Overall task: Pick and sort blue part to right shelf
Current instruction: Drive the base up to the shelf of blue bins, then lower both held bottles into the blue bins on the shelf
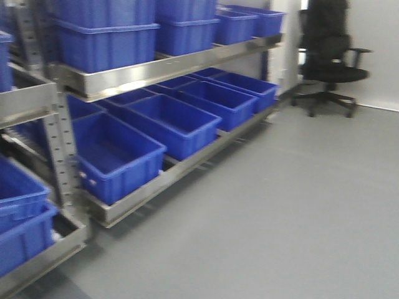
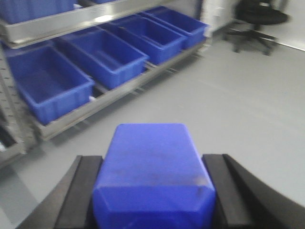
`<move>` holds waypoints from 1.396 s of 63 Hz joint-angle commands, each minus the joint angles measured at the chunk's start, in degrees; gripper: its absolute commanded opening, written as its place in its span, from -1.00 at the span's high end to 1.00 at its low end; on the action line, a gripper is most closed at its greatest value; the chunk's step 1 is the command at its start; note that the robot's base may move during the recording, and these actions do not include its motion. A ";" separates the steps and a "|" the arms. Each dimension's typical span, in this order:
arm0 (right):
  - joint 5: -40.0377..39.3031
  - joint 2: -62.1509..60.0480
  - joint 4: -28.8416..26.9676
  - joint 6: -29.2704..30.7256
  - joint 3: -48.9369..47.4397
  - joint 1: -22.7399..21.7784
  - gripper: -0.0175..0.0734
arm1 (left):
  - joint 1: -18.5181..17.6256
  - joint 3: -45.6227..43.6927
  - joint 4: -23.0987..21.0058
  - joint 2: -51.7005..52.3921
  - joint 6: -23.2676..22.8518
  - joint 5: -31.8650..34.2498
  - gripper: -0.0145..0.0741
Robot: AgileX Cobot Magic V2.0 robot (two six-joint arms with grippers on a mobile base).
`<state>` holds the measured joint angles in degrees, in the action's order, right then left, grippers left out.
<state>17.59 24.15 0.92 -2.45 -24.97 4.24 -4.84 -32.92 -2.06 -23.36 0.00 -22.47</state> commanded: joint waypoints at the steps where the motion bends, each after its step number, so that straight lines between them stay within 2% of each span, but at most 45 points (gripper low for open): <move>1: -5.47 0.16 0.43 0.29 -1.72 -0.40 -0.21 | 0.00 -1.66 -0.28 -0.53 0.00 5.24 -0.03; 88: -5.47 0.16 0.43 0.29 -1.72 -0.40 -0.21 | 0.00 -1.66 -0.28 -0.53 0.00 5.24 -0.03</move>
<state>17.59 24.15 0.92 -2.45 -24.97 4.24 -4.84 -32.92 -2.06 -23.36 0.00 -22.47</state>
